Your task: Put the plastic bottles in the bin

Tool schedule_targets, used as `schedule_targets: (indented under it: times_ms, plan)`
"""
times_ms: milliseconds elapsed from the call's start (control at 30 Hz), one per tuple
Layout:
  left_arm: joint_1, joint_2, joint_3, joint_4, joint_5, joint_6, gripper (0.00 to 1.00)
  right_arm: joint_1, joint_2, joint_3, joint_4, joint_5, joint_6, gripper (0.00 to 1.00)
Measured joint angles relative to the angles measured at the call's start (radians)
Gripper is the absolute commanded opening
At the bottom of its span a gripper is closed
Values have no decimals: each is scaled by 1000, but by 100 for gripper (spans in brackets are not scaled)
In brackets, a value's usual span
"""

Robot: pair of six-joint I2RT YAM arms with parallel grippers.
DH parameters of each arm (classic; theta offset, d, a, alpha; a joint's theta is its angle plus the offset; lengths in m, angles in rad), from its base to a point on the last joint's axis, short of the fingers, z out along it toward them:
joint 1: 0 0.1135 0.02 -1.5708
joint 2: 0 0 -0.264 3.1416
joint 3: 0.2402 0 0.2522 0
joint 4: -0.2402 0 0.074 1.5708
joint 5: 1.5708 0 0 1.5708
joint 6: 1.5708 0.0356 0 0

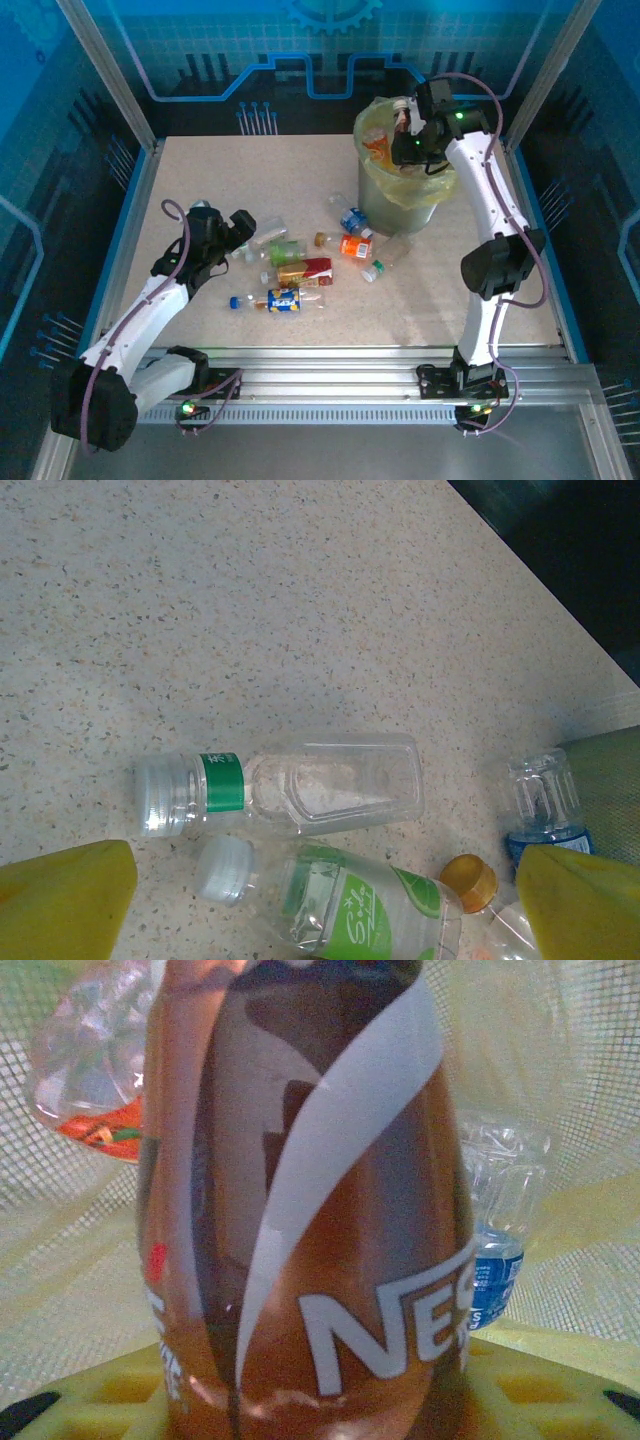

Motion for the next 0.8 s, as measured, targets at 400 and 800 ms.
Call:
schedule_targets:
  times_ms: [400, 800]
  plan:
    - [0, -5, 0, -8, -5, 0, 99, 0, 16, -2, -8, 4, -21, 83]
    - [0, -29, 0, -42, -12, 3, 99, 0, 6, 6, -14, 3, -29, 100]
